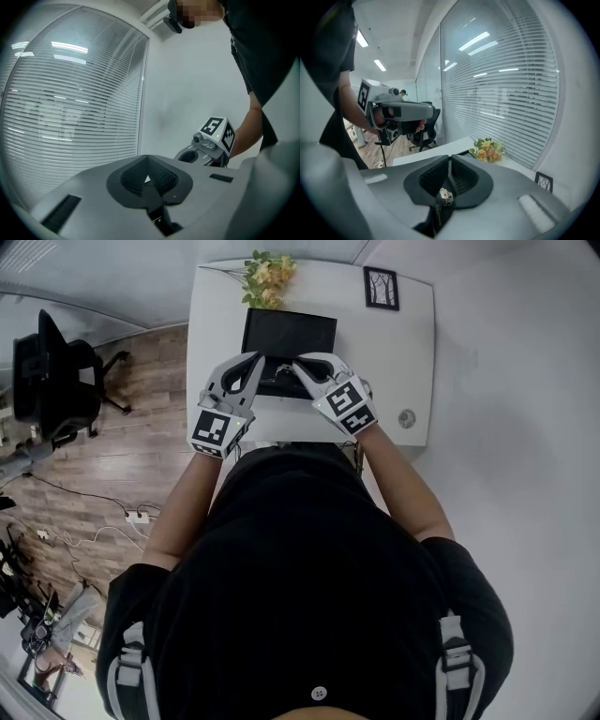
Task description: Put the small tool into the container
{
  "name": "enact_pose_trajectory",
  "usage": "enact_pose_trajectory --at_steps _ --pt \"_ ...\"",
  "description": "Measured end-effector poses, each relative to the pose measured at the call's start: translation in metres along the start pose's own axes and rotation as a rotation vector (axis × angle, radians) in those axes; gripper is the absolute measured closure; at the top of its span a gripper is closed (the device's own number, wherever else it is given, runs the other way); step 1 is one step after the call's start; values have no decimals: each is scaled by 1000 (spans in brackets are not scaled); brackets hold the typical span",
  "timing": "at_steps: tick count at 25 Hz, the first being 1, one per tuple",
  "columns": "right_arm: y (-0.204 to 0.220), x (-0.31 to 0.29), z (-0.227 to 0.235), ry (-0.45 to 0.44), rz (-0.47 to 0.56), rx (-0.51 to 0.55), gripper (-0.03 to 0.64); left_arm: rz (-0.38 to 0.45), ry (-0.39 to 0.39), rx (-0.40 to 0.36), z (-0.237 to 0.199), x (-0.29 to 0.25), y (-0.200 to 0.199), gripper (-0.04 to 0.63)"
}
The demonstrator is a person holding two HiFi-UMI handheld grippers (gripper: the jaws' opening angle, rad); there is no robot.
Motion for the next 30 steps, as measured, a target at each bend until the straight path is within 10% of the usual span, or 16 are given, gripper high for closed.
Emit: enact_pose_trajectory --at_steps 13,30 --pt "-83 67 -2 64 386 -51 606 42 54 7 16 -3 -32 588" --pt "-93 91 -3 118 451 -13 606 69 97 -19 33 0 -54 588"
Point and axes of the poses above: the fingertips, and each gripper's own axes: x backward along the fingers, z to its right, y out of its underside, the point moved 3 cm from there along x, backward along the fingers, and after that the axes turned 2 degrees about x, right-handed, at the moved point
